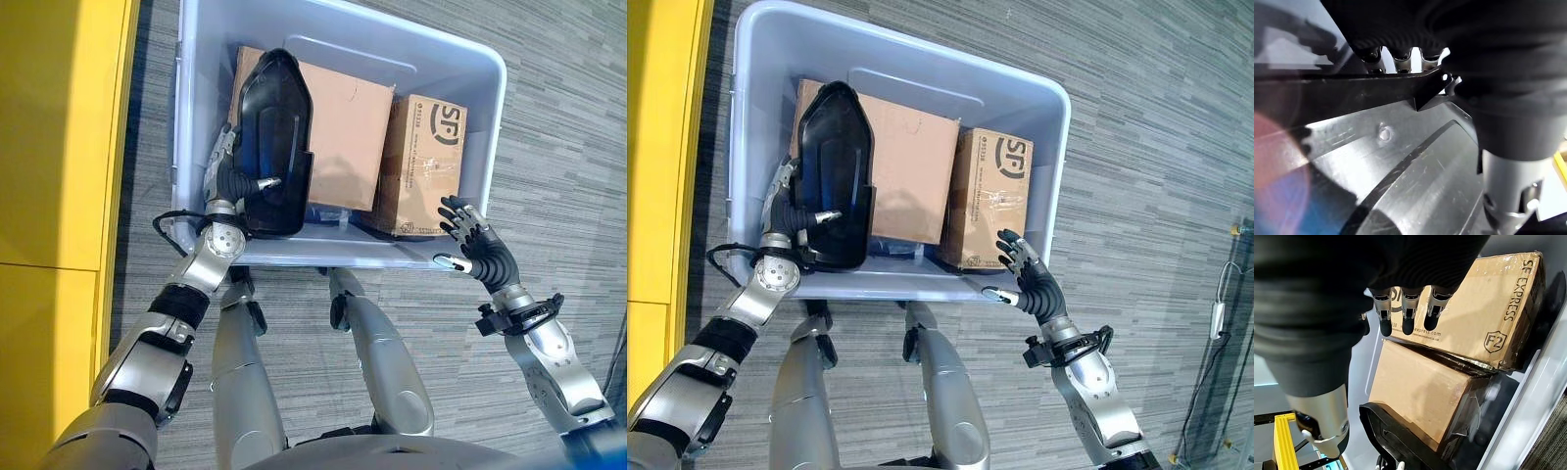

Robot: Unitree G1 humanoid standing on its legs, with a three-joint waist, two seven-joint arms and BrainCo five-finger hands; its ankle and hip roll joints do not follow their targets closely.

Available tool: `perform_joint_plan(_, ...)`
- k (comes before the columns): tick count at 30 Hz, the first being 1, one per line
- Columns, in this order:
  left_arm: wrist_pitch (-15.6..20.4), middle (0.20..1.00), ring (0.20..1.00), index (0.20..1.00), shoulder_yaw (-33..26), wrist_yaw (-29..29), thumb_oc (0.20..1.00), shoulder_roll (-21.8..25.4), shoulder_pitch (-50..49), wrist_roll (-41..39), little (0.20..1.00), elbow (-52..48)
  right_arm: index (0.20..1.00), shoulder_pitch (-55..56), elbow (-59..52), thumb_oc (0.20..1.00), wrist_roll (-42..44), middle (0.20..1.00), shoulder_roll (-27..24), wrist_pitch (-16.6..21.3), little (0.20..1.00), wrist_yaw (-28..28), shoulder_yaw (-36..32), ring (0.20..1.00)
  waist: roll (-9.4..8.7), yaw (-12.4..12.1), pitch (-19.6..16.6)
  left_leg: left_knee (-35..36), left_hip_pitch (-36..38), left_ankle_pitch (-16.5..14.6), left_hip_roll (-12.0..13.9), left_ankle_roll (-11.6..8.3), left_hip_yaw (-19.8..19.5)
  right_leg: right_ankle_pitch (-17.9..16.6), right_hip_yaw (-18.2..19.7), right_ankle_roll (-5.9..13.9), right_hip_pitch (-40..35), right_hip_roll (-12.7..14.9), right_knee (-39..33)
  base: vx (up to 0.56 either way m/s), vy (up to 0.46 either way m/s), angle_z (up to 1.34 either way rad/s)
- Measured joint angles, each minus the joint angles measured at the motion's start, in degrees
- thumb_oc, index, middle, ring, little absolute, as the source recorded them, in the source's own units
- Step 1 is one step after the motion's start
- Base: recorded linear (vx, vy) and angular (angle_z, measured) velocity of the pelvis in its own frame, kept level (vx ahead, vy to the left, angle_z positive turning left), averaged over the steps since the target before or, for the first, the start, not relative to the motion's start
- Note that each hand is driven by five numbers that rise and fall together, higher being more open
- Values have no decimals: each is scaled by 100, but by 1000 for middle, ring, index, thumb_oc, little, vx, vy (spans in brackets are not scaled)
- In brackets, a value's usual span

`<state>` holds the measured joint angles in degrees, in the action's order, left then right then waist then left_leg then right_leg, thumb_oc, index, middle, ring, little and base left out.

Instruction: Move parts from the plastic box to the shelf.

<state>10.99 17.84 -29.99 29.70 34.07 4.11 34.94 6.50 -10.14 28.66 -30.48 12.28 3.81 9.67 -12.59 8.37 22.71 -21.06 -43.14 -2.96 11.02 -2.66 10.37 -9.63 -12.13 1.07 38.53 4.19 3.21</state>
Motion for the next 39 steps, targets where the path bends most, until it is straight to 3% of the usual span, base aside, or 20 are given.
perform_joint_plan(8, -37, 1000, 1000, 1000, -196, -22, 1000, -44, -346, -270, 1000, -283, 1000, 0, -4, 1000, -1, 1000, 0, 0, 1000, -63, 1, 1000, 18, -2, 26, 19, -11, -1, -2, -1, -11, 50, -4, 36, 47, 7, 65, 0, 0, 0)
perform_joint_plan(12, -49, 1000, 1000, 1000, -338, -70, 1000, -163, -479, -312, 1000, -598, 1000, 0, -7, 1000, -1, 1000, 0, 0, 1000, -75, 0, 1000, 122, -37, 110, 27, -8, 0, -6, -1, -12, 53, -8, 32, 51, 11, 81, 0, 0, 0)
perform_joint_plan(30, -20, 1000, 1000, 1000, -436, -170, 1000, -362, -506, -586, 1000, -603, 1000, 0, -7, 1000, -2, 1000, -1, -3, 1000, -172, 2, 1000, 127, -141, 113, 1, -24, 2, -3, -2, -20, 84, -7, 14, 101, 19, 180, 0, 0, 0)
perform_joint_plan(35, 61, 1000, 1000, 1000, -463, -240, 1000, -591, -35, -1037, 1000, 23, 1000, 1, -9, 1000, -3, 1000, -31, -6, 1000, -188, 12, 1000, 122, -112, 115, -111, -204, -6, -3, 3, -90, 105, -20, 21, 258, 24, 285, 3, 1, 1)
perform_joint_plan(39, -5, 1000, 1000, 1000, -463, -248, 1000, -577, 442, -1341, 1000, 796, 1000, 3, -18, 1000, -4, 1000, -276, -9, 1000, -195, 50, 1000, 102, 82, 124, -213, -214, -41, 0, 19, -93, 109, -1, 24, 260, 30, 342, 1, 9, -2)
